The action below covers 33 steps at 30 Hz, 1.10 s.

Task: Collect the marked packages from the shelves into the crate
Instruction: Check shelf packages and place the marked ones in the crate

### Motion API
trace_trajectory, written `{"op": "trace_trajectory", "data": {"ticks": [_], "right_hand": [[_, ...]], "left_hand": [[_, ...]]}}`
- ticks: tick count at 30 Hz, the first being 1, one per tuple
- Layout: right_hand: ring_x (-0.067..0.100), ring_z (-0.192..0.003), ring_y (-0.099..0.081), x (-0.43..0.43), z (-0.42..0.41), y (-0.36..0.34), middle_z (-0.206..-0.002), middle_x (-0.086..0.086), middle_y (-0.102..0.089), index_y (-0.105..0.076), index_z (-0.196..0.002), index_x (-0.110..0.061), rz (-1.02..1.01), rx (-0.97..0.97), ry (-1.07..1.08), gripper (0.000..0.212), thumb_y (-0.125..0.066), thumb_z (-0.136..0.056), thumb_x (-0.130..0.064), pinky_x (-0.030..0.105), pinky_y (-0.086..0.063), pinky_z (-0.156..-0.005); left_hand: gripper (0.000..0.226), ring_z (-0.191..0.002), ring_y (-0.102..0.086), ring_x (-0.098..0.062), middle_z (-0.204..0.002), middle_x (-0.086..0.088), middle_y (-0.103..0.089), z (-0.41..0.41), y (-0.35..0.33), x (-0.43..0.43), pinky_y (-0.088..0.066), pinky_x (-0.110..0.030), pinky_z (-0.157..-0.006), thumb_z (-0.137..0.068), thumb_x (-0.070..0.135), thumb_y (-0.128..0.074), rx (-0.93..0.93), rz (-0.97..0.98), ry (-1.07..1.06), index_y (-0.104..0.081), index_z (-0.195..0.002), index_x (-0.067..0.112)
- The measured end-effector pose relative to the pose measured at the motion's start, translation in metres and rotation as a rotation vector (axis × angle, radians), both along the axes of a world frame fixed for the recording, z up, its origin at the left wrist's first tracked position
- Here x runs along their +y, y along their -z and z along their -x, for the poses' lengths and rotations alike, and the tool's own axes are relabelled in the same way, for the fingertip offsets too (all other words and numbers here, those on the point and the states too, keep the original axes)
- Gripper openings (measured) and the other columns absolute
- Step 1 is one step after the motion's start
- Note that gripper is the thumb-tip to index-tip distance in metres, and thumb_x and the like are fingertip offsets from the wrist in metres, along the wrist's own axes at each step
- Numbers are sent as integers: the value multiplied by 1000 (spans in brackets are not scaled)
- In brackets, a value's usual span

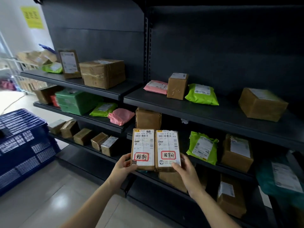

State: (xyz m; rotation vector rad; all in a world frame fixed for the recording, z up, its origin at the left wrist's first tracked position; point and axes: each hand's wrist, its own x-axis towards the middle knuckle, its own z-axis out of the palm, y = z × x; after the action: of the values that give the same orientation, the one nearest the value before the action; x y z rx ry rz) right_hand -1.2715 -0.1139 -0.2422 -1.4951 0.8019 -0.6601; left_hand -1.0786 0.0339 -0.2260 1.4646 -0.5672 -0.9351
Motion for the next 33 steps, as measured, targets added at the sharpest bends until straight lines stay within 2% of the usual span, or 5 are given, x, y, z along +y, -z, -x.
{"op": "trace_trajectory", "data": {"ticks": [9,13,17,20,33], "right_hand": [[1,-105,-51,50,-68,-10,-111,-20,-57,-41,-122,-43,21,17,-217,47,-65,-82,-39,25,-39,-90],[-7,-98,-52,81,-115,-16,-106,-24,-57,-44,-111,-45,11,-1,-314,37,-65,-84,-31,12,-39,-70],[3,-106,-53,118,-169,-18,-113,-16,-59,-43,-121,-39,57,-3,-401,44,-65,-84,-28,22,-40,-85],[9,-110,-52,152,-217,-21,-116,-11,-59,-42,-123,-40,71,2,-481,46,-65,-85,-28,29,-39,-91],[-4,-98,-50,296,-429,-30,-110,-16,-57,-42,-114,-42,28,-28,-653,40,-65,-84,-27,17,-38,-75]], "left_hand": [[51,-113,-59,-24,-116,-8,-65,-32,-19,91,-42,-46,-106,-83,2,-64,-29,-2,-213,-46,-129,13],[46,-109,-63,-20,-113,-7,-67,-56,-20,136,-49,-33,-94,-84,2,-65,-39,6,-306,-48,-123,19],[45,-105,-65,-22,-111,-9,-69,-87,-19,186,-52,-27,-83,-83,0,-64,-37,25,-409,-49,-121,18],[48,-107,-64,-26,-113,-12,-68,-120,-22,227,-51,-38,-94,-83,-1,-64,-43,34,-472,-46,-124,17],[47,-102,-65,-16,-110,-3,-68,-299,-20,384,-51,-19,-73,-83,5,-66,-92,5,-639,-47,-124,21]]}}
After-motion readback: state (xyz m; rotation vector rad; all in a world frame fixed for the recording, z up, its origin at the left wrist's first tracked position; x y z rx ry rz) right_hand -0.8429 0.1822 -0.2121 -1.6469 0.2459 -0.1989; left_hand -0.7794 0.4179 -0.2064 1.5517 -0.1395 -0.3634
